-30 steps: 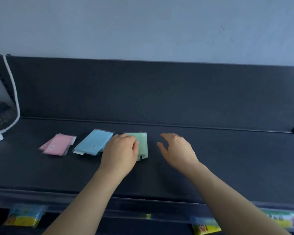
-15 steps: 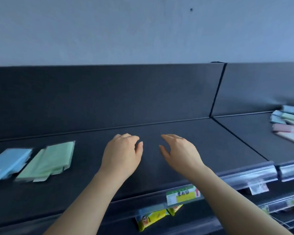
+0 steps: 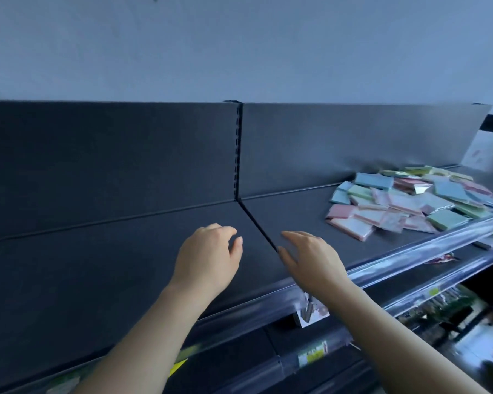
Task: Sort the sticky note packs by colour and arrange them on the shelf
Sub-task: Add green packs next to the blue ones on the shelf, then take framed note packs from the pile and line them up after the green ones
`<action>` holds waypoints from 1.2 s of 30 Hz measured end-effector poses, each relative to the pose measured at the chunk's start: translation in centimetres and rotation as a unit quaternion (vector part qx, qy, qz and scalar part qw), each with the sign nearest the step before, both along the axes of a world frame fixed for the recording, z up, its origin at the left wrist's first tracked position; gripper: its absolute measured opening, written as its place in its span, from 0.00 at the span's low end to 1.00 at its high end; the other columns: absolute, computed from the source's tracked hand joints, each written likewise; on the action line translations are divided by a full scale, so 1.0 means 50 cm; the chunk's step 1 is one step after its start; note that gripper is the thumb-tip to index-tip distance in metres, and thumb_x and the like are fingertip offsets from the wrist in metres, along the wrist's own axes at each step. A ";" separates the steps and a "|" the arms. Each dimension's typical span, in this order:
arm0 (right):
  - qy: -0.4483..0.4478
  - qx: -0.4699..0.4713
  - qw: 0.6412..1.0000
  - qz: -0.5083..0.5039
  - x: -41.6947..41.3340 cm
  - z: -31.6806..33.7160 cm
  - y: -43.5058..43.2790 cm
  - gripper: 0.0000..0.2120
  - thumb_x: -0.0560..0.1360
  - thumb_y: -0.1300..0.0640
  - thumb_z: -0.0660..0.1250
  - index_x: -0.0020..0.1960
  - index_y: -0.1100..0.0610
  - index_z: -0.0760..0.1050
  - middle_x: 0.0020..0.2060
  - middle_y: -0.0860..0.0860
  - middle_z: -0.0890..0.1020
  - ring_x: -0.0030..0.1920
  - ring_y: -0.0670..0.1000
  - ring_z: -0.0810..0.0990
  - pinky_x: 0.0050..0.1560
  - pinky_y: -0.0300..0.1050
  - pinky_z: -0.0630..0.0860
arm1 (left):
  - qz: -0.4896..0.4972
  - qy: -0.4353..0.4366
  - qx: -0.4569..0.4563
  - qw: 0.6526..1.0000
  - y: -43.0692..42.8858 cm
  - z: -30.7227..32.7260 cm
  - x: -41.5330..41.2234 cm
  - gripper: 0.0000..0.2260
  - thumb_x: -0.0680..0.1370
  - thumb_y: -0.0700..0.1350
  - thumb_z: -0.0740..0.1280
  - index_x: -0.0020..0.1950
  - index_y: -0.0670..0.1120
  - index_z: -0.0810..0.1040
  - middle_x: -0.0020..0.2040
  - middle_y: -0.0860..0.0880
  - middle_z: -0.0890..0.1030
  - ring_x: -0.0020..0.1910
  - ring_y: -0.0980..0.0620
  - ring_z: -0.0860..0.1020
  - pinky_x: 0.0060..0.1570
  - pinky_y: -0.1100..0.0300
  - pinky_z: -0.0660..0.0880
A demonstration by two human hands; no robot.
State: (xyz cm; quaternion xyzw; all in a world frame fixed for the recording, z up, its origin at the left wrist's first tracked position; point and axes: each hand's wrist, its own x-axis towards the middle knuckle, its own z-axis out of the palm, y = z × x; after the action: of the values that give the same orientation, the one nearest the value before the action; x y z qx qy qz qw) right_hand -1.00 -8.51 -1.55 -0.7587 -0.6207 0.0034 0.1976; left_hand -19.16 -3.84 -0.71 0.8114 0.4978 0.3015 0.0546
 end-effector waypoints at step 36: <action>-0.109 -0.016 0.991 0.071 0.684 -0.038 0.220 0.13 0.80 0.53 0.60 0.59 0.54 0.80 0.59 0.51 0.76 0.59 0.53 0.74 0.58 0.48 0.73 | 0.014 0.148 -0.137 0.979 0.196 -0.054 0.615 0.17 0.79 0.55 0.60 0.62 0.47 0.75 0.60 0.48 0.75 0.58 0.46 0.72 0.54 0.51 0.74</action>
State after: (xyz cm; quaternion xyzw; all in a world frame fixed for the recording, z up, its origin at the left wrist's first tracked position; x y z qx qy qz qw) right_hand 33.18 2.47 -3.44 -0.7119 -0.6904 -0.0558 0.1162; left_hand 11.61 5.97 -3.41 0.8247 0.5485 0.1073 0.0865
